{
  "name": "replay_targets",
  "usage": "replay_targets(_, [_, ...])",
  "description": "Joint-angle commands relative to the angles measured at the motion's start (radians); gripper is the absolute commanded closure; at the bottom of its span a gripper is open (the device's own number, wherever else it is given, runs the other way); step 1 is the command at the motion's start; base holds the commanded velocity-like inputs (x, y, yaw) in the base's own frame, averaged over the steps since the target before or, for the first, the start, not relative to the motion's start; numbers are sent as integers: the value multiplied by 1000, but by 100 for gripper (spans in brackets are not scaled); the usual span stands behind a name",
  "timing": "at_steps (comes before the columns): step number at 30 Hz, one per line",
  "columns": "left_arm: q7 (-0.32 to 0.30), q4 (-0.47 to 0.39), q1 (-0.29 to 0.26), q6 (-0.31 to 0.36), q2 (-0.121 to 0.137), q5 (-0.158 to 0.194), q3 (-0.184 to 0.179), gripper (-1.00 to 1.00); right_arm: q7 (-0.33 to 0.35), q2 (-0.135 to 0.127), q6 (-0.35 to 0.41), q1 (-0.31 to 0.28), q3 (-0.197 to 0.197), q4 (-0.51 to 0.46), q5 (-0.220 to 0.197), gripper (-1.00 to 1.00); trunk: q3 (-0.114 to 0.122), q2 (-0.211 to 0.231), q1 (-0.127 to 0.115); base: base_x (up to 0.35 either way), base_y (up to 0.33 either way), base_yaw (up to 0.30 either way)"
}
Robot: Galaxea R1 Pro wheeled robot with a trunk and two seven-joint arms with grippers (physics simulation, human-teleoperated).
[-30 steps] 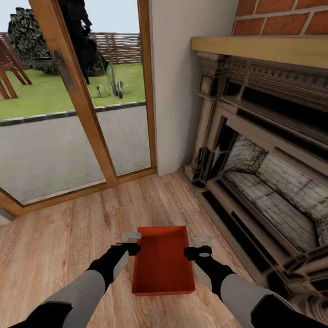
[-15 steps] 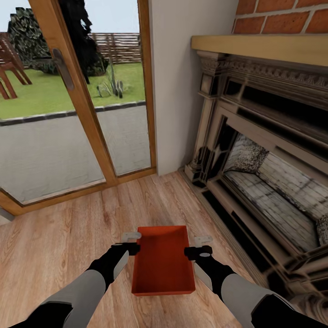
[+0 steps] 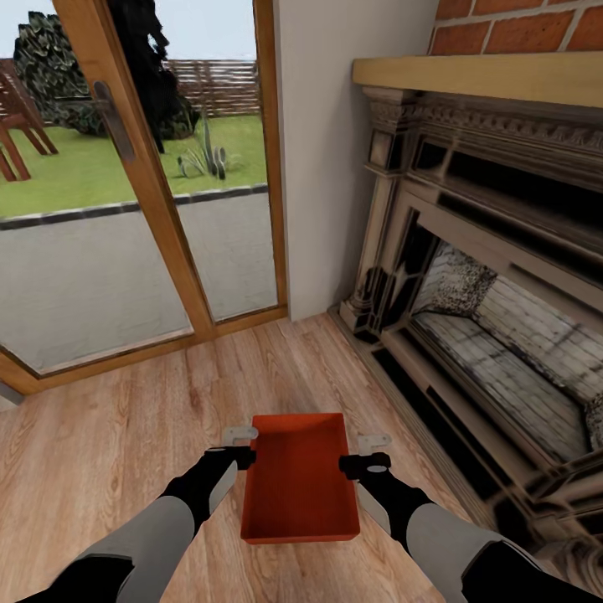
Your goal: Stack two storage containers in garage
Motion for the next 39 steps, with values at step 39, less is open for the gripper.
replay_targets(39, [6,11,0,-2,2,14,-4,-100,-7,-2,-6,0,8,8,-9,-100,-114,-252,138,0,0,0])
